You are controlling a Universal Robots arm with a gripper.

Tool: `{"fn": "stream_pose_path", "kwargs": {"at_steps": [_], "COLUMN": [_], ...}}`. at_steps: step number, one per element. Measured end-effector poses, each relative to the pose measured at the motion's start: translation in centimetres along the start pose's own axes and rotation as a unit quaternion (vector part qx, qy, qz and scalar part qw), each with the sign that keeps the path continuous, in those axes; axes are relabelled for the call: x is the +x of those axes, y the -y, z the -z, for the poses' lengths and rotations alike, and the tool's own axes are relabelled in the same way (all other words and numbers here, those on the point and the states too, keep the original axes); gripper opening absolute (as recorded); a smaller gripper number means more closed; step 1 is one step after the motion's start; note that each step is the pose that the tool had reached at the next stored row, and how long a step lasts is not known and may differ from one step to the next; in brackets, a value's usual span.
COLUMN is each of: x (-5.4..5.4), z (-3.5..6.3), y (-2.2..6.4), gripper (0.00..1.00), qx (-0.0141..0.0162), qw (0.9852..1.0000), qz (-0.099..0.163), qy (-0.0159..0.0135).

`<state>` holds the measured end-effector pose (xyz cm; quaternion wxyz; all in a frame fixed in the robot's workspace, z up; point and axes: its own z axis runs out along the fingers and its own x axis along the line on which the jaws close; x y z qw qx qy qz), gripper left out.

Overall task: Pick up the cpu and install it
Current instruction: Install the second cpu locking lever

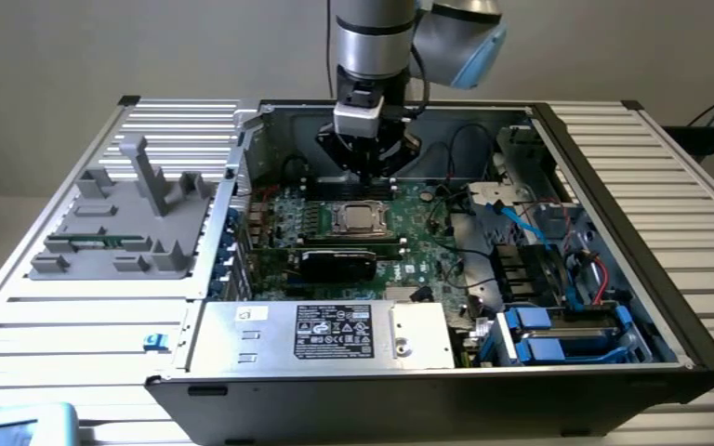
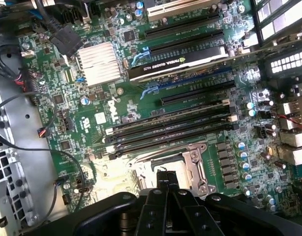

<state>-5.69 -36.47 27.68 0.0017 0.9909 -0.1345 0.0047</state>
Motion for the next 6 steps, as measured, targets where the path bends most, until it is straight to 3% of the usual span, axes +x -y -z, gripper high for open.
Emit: {"fn": "stream_pose_path", "kwargs": {"at_steps": [6], "x": [0.01], "z": [0.00], "y": [0.01], "gripper": [0.11], "qx": [0.0000], "qw": [1.0000], "qz": [0.000], "qy": [0.0000]}}
